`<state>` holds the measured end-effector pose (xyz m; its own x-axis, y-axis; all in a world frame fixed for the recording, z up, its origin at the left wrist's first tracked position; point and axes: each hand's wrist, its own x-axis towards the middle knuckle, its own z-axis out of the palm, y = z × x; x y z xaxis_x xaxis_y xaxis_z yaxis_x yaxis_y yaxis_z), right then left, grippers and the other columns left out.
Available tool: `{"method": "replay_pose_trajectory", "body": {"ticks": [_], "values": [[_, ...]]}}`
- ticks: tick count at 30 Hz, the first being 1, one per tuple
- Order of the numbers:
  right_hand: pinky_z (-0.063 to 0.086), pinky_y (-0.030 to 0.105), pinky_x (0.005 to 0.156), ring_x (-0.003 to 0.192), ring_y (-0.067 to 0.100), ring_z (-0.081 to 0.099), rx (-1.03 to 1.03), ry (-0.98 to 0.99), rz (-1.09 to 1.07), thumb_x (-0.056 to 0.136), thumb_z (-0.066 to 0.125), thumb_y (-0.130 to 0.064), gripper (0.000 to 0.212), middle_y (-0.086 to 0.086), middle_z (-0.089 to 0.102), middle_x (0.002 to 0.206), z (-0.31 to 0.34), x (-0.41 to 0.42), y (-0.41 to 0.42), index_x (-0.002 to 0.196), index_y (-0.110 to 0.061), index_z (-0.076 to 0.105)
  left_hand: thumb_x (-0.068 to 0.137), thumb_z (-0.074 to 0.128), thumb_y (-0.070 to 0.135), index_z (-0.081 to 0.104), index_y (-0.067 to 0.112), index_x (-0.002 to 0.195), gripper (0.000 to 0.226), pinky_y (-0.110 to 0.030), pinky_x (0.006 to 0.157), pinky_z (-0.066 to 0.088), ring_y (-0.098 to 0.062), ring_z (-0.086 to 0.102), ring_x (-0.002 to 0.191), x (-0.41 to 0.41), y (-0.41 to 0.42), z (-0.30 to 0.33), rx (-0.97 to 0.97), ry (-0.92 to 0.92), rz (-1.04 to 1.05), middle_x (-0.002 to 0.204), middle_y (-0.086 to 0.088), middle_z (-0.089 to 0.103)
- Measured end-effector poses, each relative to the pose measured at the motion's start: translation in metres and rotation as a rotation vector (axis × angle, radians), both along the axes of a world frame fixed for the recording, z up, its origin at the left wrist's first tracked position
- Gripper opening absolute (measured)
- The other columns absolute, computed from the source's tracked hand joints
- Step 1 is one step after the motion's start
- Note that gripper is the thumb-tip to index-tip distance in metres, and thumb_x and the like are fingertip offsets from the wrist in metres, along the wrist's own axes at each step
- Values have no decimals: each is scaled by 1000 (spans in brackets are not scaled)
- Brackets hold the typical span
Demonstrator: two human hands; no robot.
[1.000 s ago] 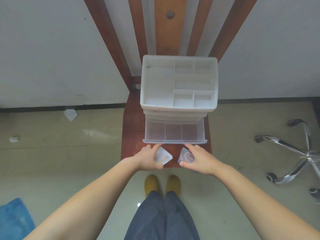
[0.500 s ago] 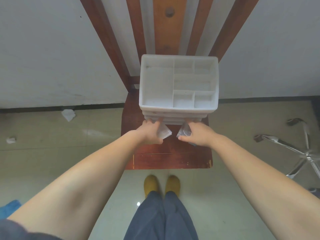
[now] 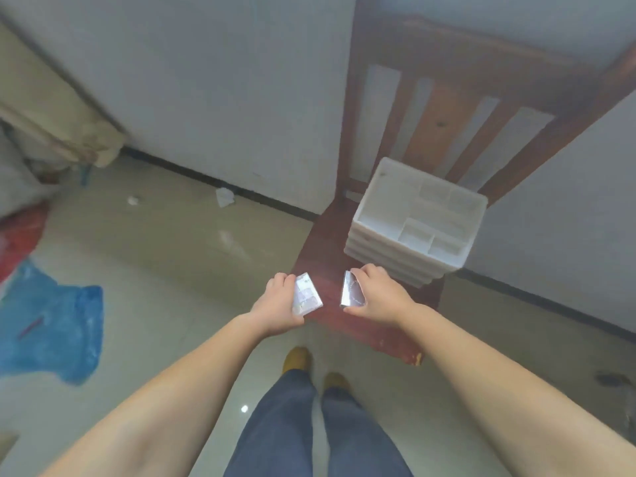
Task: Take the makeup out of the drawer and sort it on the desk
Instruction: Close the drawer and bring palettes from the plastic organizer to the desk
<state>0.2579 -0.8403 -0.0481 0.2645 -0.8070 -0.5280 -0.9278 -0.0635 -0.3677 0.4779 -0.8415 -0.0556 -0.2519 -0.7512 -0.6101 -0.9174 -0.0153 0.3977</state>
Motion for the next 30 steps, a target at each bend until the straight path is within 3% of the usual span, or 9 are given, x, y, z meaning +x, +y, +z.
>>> {"method": "replay_pose_trajectory", "body": {"ticks": [5,9,14,16,22,30], "values": [[47,40,91,118,25,40,-59,-22,270,80,63,-51,76,5,41,126,28,47,12,137,-11,35,75,61,18,33,9,131,63,-33,92,40,-27,36,117,43,69,35,-100,13,335,125,-9,32],[47,38,92,120,21,38,-79,-50,502,79,64,-52,73,2,41,126,48,102,34,136,-14,37,78,59,18,27,10,138,69,-33,98,38,-27,33,124,81,141,58,-132,13,604,132,-8,33],[45,38,93,118,27,40,-94,-9,895,78,66,-50,62,6,44,120,65,200,100,122,-11,44,77,62,23,21,12,143,78,-30,106,31,-24,28,132,128,272,70,-144,-17,957,139,-6,30],[43,40,97,121,28,39,-104,10,1061,77,66,-52,67,7,44,124,67,238,139,125,-11,42,77,62,23,21,13,144,79,-29,105,32,-23,27,133,139,333,73,-143,-23,1112,140,-6,28],[39,36,103,129,27,37,-132,25,1499,80,64,-52,76,7,39,136,77,334,302,138,-12,35,77,65,23,20,17,144,80,-29,104,34,-21,27,132,141,540,74,-150,-47,1527,141,-4,27],[39,38,102,127,26,36,-84,-80,1920,80,62,-54,76,7,39,135,78,403,599,137,-13,35,77,65,19,26,14,137,72,-29,96,39,-22,31,126,106,826,85,-114,-151,1931,134,-6,30]]}}
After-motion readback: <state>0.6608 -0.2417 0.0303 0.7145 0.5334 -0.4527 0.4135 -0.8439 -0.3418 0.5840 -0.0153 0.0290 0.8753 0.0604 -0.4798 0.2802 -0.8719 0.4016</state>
